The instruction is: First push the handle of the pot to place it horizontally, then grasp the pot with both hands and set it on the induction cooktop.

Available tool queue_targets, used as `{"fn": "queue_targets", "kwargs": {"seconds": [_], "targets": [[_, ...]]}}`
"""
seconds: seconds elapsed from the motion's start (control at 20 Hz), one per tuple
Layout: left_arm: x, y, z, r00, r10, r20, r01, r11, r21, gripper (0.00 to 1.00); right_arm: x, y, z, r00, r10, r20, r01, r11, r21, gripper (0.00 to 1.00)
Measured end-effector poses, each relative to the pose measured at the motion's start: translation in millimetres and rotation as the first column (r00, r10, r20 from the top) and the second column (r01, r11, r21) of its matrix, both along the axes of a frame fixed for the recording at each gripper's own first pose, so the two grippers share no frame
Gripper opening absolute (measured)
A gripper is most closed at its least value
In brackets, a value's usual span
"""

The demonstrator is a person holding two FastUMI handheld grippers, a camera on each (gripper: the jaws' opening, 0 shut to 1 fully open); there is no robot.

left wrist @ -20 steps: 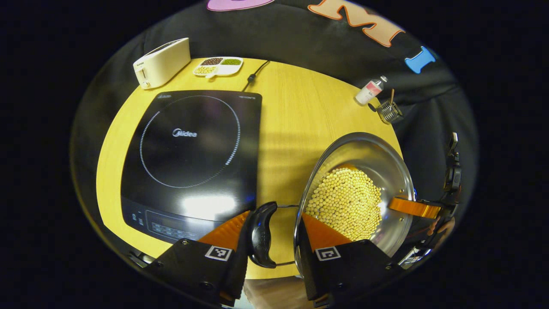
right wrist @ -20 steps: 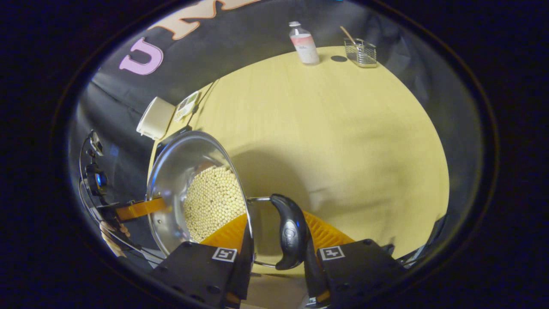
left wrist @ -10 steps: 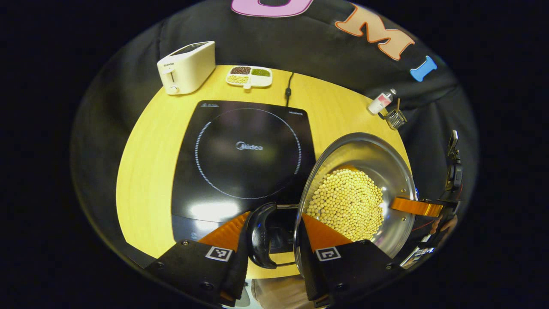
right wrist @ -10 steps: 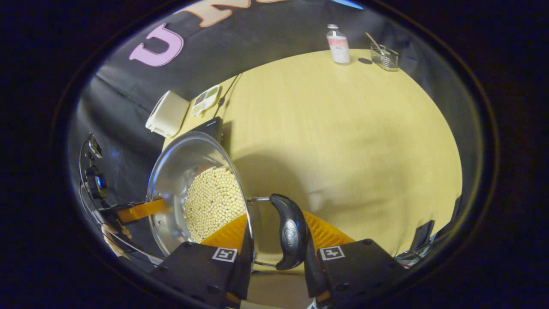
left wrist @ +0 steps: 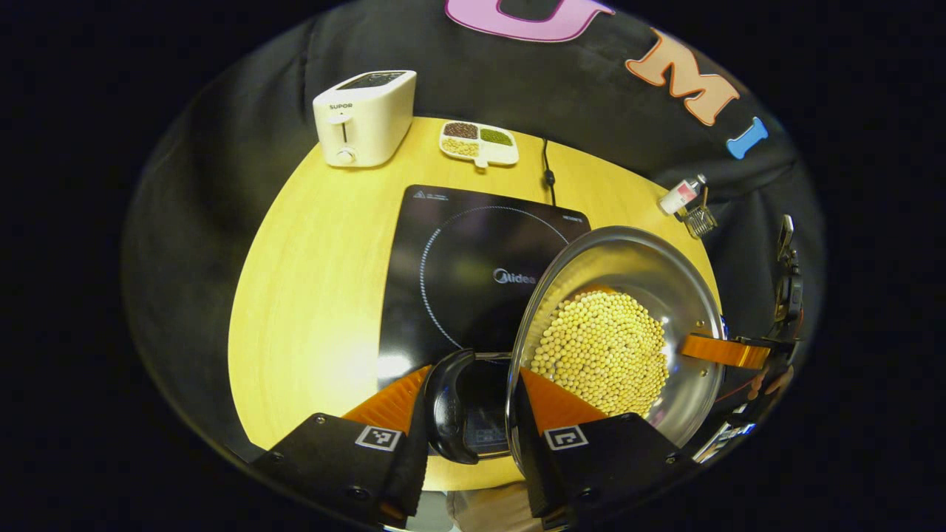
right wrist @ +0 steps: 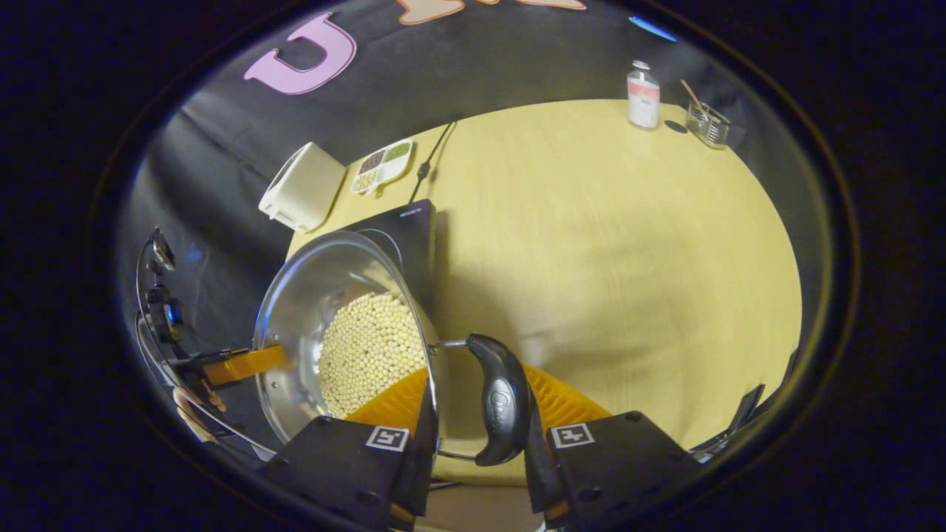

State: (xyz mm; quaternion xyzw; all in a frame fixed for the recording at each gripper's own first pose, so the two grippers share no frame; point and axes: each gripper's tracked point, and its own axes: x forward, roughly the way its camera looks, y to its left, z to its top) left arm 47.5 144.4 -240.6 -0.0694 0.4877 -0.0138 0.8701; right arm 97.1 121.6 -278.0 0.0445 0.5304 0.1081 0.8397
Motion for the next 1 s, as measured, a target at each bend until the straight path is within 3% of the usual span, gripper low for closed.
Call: {"fn": "queue_targets", "kwargs": {"seconds": [0.05, 0.2, 0.25, 0.55, 0.6, 0.65, 1.0], "targets": [[4.5, 5.3, 1.6, 1.0, 0.0, 0.011, 0.0, 1.0, 0.007, 0.57, 5.3, 7.6, 1.1, 1.0, 0.001, 0.003, -0.001, 1.0, 0.001, 0.48], [19.0, 24.4, 7.1, 0.999, 0.008, 0.043, -0.009, 1.0, 0.014, 0.56, 21.3, 29.5, 3.2, 1.0, 0.01, 0.018, -0.01, 1.0, -0.006, 0.48], [27.2, 29.3, 6.8, 0.998, 0.014, 0.055, -0.015, 1.0, 0.01, 0.56, 27.8, 35.2, 4.8, 1.0, 0.012, 0.024, -0.012, 1.0, -0.009, 0.55], [65.0, 55.2, 12.6, 0.994, 0.005, 0.105, -0.009, 0.999, 0.034, 0.55, 64.1, 65.6, 2.8, 0.999, 0.002, 0.046, -0.002, 1.0, 0.0, 0.55], [70.9, 58.6, 13.5, 0.993, 0.001, 0.115, -0.006, 0.999, 0.046, 0.55, 69.0, 69.6, -1.4, 0.999, -0.007, 0.045, 0.007, 1.0, 0.008, 0.48], [75.6, 63.4, 12.9, 0.993, -0.003, 0.12, -0.004, 0.998, 0.057, 0.56, 71.7, 73.8, -4.9, 0.999, -0.012, 0.046, 0.011, 1.0, 0.014, 0.48], [90.5, 78.2, -2.9, 0.994, 0.016, 0.106, -0.026, 0.995, 0.092, 0.55, 92.4, 86.6, -36.1, 0.999, -0.013, 0.047, 0.011, 1.0, 0.029, 0.48]]}}
